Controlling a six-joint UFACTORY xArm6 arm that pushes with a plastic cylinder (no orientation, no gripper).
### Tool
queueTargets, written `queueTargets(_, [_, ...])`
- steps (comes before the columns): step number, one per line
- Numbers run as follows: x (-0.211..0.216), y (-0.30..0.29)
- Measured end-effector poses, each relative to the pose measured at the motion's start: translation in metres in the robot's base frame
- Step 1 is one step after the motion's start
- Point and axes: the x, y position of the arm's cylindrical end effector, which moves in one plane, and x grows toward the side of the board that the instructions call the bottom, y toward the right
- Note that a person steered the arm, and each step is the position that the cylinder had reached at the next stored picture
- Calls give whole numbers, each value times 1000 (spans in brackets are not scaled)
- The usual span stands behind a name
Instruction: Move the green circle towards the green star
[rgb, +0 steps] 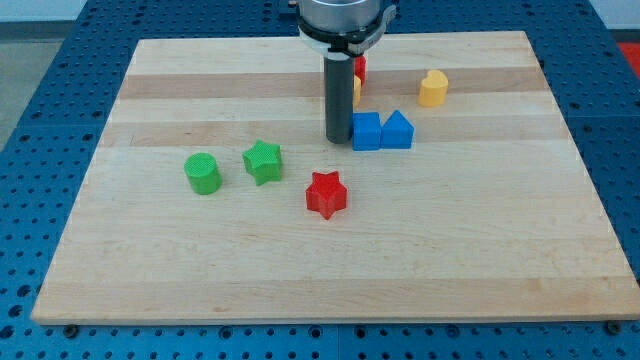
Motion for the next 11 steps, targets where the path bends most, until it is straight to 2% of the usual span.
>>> queueTargets(2, [0, -11])
queueTargets(5, [0, -115])
queueTargets(8, [5, -193])
queueTargets(11, [85, -212])
